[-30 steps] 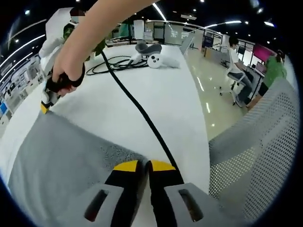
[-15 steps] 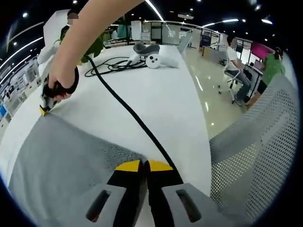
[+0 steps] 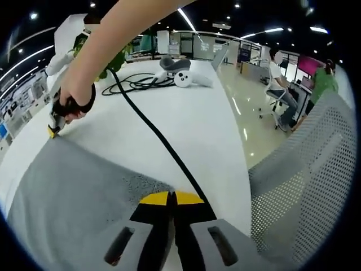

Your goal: Fold the towel on the table until its edges align and the towel forms a compact rectangular stack.

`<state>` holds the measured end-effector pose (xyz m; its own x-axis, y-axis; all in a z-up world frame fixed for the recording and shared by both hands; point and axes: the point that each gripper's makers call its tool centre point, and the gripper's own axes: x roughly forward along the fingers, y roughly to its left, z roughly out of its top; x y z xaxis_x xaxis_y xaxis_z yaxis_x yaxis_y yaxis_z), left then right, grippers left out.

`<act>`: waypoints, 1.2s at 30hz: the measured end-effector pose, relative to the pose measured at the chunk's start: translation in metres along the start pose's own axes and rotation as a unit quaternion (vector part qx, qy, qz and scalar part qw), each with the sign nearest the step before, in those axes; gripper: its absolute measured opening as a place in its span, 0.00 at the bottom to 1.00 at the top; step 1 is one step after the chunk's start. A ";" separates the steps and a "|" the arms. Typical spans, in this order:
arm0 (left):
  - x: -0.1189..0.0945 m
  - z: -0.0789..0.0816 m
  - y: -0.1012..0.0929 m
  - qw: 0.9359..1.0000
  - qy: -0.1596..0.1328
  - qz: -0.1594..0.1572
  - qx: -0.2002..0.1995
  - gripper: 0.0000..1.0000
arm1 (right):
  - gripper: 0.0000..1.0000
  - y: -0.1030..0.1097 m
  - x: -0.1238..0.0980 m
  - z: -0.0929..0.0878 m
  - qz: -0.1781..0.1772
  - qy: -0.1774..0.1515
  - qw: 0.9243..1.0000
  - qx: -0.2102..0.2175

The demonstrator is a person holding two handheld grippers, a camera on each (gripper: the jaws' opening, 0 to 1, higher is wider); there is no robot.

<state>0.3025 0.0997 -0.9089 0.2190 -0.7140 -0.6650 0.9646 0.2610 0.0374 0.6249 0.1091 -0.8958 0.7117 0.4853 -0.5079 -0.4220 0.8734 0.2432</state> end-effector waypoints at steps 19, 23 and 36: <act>-0.049 0.024 0.011 0.997 -0.062 0.032 -0.028 0.01 | 0.01 0.018 -0.016 0.031 0.016 -0.012 1.000 -0.005; -0.060 0.034 0.017 0.992 -0.095 0.046 -0.075 0.01 | 0.01 0.026 -0.020 0.042 0.021 -0.019 1.000 0.000; -0.116 0.040 0.037 0.963 -0.181 0.071 -0.188 0.01 | 0.01 0.056 -0.026 0.068 0.041 -0.035 0.998 0.013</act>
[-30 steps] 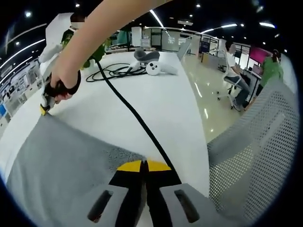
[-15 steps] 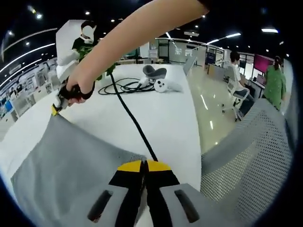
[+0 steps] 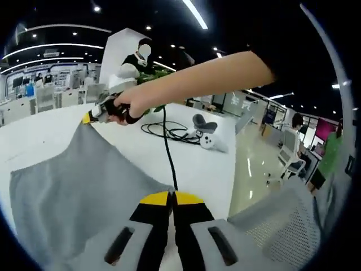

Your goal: Fold the towel on the table until its edges align and the towel forms a compact rectangular stack.

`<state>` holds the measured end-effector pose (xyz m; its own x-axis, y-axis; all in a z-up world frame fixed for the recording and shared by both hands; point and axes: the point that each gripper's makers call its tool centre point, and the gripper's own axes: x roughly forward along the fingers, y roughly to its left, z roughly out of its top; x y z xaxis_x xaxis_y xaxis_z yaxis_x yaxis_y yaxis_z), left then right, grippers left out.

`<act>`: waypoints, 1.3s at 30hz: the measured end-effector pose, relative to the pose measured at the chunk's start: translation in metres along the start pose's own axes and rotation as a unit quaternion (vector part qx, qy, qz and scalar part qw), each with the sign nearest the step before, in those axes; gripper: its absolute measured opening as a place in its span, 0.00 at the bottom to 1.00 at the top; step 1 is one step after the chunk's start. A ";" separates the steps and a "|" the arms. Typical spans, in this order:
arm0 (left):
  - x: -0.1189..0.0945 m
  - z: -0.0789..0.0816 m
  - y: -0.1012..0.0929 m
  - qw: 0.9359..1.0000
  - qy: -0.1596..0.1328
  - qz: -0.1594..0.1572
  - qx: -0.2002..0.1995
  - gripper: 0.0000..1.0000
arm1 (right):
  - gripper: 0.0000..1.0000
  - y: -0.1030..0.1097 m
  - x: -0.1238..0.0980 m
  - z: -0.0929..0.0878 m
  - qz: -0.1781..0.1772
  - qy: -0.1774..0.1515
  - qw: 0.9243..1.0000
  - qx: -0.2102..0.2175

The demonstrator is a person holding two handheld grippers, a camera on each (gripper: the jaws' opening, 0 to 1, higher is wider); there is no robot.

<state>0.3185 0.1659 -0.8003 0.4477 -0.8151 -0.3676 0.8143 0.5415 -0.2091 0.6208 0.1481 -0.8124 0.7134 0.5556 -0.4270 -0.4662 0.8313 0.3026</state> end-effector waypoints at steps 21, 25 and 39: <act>-0.072 0.020 0.019 0.995 -0.060 0.079 -0.018 0.01 | 0.01 0.041 0.020 0.028 -0.001 -0.003 1.000 0.014; -0.086 0.026 0.025 0.992 -0.072 0.106 -0.003 0.01 | 0.01 0.049 0.026 0.029 -0.010 0.002 1.000 0.019; -0.124 0.017 0.045 0.983 -0.061 0.163 0.059 0.01 | 0.01 0.100 0.051 0.037 0.007 0.010 1.000 0.017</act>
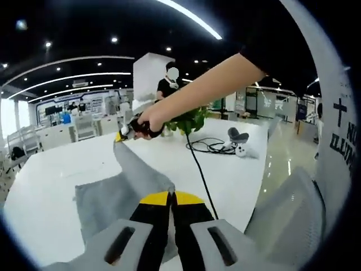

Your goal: Fold the towel on the table until its edges align and the towel forms a compact rectangular stack.

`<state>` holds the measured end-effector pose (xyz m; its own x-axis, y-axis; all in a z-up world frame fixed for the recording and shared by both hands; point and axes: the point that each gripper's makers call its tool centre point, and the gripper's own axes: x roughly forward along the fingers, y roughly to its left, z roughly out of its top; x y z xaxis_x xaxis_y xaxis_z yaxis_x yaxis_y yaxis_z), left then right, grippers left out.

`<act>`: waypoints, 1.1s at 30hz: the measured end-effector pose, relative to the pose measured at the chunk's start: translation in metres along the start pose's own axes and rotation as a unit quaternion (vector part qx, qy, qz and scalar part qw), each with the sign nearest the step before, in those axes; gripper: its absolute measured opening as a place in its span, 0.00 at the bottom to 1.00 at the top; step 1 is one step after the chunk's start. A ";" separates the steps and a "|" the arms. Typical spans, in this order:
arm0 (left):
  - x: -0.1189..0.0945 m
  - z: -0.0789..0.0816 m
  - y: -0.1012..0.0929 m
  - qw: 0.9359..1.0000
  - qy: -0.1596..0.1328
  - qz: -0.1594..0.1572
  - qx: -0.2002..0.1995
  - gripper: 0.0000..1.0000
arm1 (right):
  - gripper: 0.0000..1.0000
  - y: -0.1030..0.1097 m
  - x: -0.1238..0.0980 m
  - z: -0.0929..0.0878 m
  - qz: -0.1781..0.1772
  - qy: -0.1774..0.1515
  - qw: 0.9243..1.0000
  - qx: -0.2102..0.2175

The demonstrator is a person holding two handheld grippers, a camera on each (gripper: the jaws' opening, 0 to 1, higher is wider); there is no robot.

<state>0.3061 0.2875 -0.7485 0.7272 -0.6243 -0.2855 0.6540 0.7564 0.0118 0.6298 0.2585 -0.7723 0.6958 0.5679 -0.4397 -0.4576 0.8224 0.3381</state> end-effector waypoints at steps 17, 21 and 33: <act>-0.036 -0.037 0.043 0.994 0.022 0.061 -0.085 0.01 | 0.01 0.061 0.042 -0.014 0.030 0.019 0.999 -0.015; -0.042 -0.044 0.049 0.992 0.025 0.065 -0.102 0.01 | 0.01 0.070 0.050 -0.021 0.034 0.026 0.999 -0.017; -0.059 -0.070 0.065 0.985 0.049 0.088 -0.141 0.01 | 0.01 0.095 0.074 -0.041 0.044 0.046 0.998 -0.030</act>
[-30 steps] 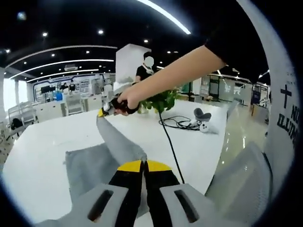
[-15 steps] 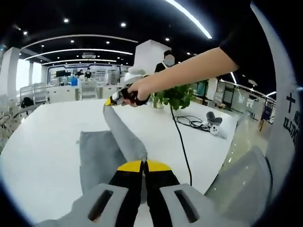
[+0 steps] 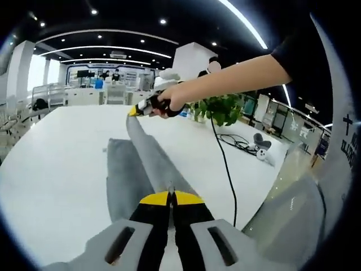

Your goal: Fold the towel on the table until its edges align and the towel forms a compact rectangular stack.

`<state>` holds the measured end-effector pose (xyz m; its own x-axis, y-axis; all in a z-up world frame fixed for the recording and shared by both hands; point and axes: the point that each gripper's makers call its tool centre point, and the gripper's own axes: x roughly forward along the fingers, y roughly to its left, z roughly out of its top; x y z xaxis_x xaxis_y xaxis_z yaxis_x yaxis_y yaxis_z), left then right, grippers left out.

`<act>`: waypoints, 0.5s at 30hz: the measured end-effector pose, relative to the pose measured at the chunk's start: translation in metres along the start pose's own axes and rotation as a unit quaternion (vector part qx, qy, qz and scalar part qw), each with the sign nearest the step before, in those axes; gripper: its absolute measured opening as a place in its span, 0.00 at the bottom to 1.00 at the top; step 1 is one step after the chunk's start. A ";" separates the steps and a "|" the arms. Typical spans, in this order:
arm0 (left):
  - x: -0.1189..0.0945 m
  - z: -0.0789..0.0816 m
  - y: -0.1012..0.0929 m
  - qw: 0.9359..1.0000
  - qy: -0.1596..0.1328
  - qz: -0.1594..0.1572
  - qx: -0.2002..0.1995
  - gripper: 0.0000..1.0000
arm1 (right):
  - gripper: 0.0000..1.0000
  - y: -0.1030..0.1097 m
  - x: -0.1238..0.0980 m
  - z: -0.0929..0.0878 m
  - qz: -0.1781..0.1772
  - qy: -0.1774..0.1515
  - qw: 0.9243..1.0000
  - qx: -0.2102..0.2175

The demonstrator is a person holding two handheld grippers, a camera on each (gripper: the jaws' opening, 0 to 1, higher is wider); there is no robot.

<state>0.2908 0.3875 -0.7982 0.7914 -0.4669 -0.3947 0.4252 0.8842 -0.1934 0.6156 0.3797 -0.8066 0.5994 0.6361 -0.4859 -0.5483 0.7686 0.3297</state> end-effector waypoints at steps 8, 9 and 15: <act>-0.004 -0.015 0.023 0.998 0.009 0.026 -0.063 0.02 | 0.01 0.004 0.017 -0.013 -0.007 0.009 1.000 -0.003; -0.003 -0.018 0.026 0.996 0.010 0.028 -0.080 0.02 | 0.01 0.004 0.018 -0.014 -0.008 0.010 1.000 -0.003; 0.000 -0.044 0.049 0.986 0.040 0.052 -0.156 0.02 | 0.01 -0.006 0.042 -0.031 -0.016 0.021 1.000 0.001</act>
<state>0.2924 0.4317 -0.8476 0.7811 -0.3813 -0.4944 0.1776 0.8948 -0.4095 0.6265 0.3995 -0.8539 0.5921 0.6074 -0.5296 -0.5279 0.7889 0.3147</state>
